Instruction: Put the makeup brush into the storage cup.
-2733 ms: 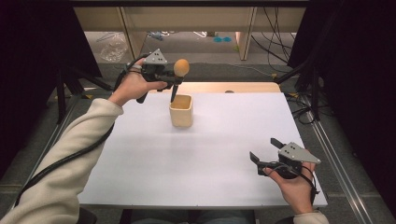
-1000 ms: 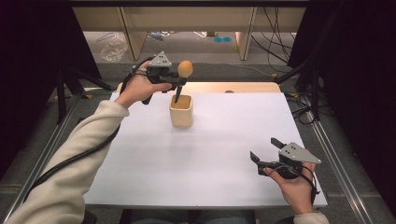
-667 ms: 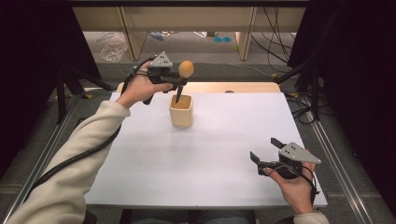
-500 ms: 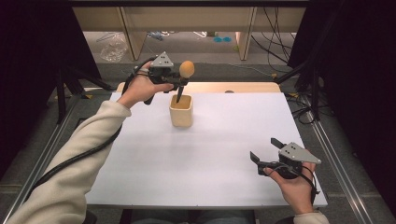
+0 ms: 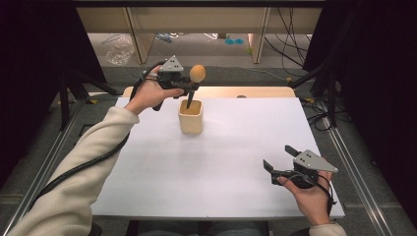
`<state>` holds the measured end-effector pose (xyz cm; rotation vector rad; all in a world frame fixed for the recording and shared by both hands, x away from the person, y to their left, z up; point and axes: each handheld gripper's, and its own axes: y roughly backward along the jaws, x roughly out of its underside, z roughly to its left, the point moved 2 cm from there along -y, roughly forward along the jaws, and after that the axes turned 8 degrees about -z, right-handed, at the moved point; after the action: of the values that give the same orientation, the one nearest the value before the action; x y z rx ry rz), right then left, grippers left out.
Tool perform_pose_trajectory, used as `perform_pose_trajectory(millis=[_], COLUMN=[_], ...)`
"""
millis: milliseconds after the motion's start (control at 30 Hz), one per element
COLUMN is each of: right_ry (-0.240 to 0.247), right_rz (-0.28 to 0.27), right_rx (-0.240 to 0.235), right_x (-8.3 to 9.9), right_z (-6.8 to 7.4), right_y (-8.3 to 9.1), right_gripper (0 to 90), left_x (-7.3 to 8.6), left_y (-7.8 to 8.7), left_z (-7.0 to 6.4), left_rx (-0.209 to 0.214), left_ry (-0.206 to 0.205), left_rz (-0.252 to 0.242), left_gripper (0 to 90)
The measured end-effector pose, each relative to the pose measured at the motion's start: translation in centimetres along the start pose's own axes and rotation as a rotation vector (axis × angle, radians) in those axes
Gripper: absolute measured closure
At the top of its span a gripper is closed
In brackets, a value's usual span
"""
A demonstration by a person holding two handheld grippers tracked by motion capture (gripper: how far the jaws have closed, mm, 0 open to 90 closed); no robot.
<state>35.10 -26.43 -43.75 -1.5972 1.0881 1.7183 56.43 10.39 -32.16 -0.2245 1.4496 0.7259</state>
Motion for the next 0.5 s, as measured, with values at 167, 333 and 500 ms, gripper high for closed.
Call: perform_pose_trajectory(millis=[167,333,500], right_ry=[0.0,-0.001,-0.001], right_rz=[-0.001,0.001,0.001], right_rx=[0.0,-0.001,-0.002], right_x=[0.0,0.02,0.01], right_z=[0.0,0.01,0.0], right_y=[0.0,-0.01,0.01], right_gripper=[10.5,10.5,10.5], left_x=[0.12,0.14,0.2], left_y=[-0.12,-0.2,-0.26], left_z=[0.04,0.06,0.02], left_rx=[-0.002,-0.001,-0.002], left_ry=[0.003,0.006,0.003], left_rz=[-0.001,-0.004,-0.004], left_gripper=[64.7,64.7,64.7])
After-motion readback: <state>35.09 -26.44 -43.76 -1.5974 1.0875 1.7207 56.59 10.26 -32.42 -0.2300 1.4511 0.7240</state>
